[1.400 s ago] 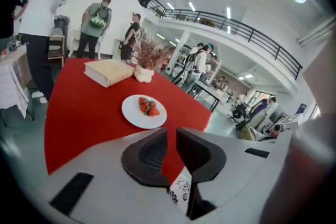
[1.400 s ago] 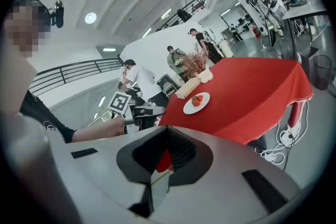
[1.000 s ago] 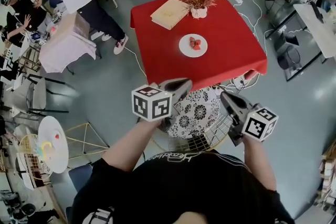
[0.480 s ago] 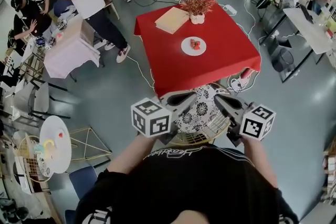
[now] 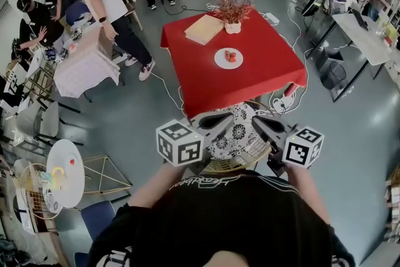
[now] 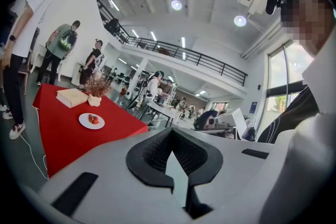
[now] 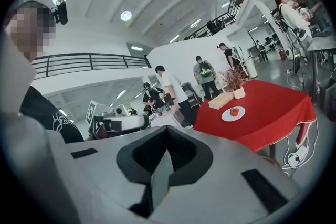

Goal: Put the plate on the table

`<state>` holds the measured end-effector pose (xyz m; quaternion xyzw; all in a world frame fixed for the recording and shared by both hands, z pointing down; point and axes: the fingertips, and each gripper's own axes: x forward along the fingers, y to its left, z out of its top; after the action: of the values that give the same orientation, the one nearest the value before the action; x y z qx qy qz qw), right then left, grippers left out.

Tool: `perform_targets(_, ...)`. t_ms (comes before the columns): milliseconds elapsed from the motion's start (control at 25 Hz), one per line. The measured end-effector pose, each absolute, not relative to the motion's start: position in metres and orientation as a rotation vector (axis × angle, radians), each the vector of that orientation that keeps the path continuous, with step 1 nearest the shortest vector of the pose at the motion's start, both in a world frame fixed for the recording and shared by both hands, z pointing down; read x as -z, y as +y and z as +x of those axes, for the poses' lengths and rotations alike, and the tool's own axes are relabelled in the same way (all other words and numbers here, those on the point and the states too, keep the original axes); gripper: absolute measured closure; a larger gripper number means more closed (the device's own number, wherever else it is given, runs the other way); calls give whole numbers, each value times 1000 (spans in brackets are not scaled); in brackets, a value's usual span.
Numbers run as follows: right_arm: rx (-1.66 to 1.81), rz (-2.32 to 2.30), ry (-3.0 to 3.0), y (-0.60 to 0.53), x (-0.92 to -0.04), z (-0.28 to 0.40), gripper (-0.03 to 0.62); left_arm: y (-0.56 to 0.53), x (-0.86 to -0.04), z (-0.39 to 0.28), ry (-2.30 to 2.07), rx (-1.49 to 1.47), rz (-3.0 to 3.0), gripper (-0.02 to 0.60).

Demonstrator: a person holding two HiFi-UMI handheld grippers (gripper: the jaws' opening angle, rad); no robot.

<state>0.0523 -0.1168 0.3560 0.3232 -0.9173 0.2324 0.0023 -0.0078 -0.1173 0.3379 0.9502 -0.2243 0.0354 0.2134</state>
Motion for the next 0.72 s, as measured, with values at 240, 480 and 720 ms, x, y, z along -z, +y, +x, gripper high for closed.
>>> perform_targets(240,-719,1041,-2862,-114,-358,53,586,-116,-338,-8,-600,-90,2634,574)
perform_targets(480,-730,1052,-2853,-118,-357,58,586,-120,-337,-2,-574,-86,2630,574)
perform_targets(720,-732,1062,-2845,-118,-358,58,586,-121,-342,0,-566,-120,2641,574)
